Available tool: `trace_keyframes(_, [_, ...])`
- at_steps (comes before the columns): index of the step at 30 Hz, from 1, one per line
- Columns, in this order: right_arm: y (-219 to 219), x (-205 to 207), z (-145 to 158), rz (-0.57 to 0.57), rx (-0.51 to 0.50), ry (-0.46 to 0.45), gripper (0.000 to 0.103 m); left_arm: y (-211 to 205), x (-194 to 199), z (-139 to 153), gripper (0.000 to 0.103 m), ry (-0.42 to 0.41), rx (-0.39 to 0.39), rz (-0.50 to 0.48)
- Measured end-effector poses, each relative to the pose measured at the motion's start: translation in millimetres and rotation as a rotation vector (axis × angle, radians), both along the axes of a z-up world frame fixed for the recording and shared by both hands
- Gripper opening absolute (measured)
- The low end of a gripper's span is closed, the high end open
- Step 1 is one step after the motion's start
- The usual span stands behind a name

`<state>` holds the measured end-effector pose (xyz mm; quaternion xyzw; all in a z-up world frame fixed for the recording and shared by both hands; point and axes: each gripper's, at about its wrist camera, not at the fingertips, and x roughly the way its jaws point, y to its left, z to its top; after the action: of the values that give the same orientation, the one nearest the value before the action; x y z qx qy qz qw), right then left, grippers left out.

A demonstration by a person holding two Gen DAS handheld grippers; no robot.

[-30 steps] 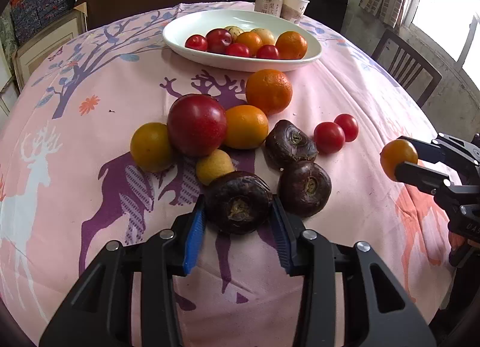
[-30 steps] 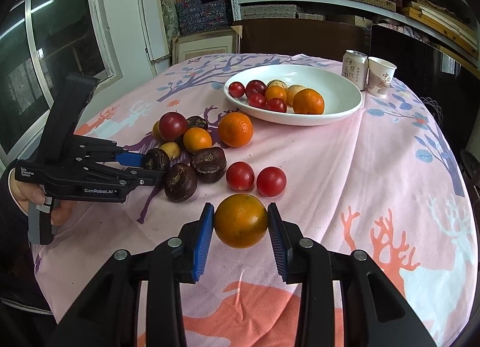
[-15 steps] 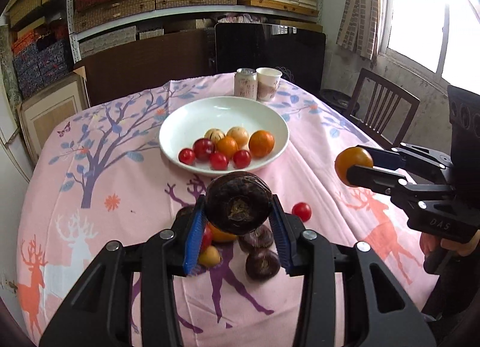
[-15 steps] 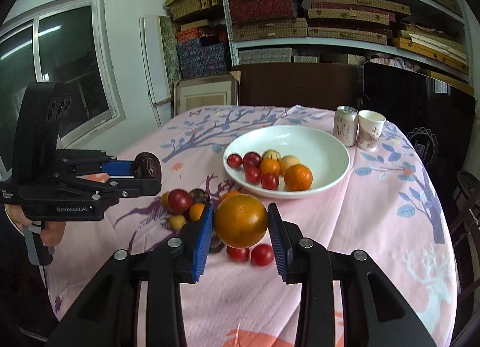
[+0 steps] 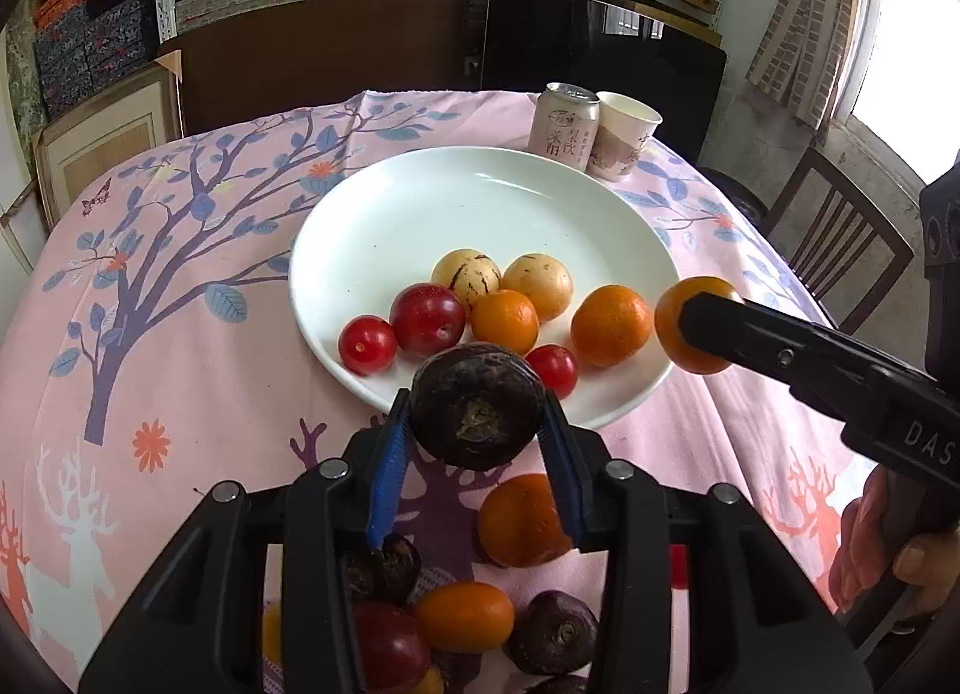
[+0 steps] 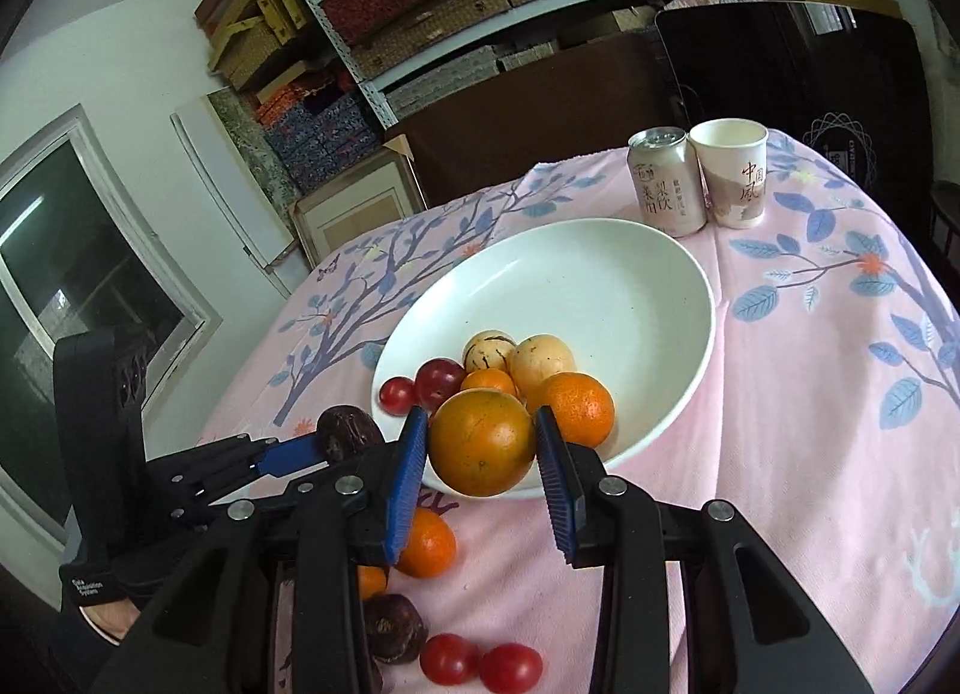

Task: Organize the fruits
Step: 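Carry both fruits onto the white plate and open both tools, then withdraw both open tools from the plate toward the fruit cluster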

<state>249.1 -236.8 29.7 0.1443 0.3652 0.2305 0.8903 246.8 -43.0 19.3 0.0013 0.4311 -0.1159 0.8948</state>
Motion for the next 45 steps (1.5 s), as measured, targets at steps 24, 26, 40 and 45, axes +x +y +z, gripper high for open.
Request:
trace_keyframes(24, [-7.8, -2.8, -10.3, -0.021, -0.036, 0.013, 0.065, 25.5, -17.1, 9.5, 0.088, -0.044, 0.001, 0.025])
trace_keyframes(26, [-10.8, -18.0, -11.4, -0.007, -0.082, 0.002, 0.066, 28.4, -29.6, 10.8, 0.088, -0.05, -0.003, 0.009])
trace_keyframes(40, [22.3, -107.1, -41.2, 0.164, -0.467, -0.048, 0.074, 61.5, -108.2, -14.5, 0.089, -0.005, -0.031, -0.006])
trace_keyframes(45, [27.6, -104.5, -54.0, 0.164, -0.506, -0.009, 0.058, 81.9, -132.0, -19.3, 0.089, -0.004, -0.018, 0.008])
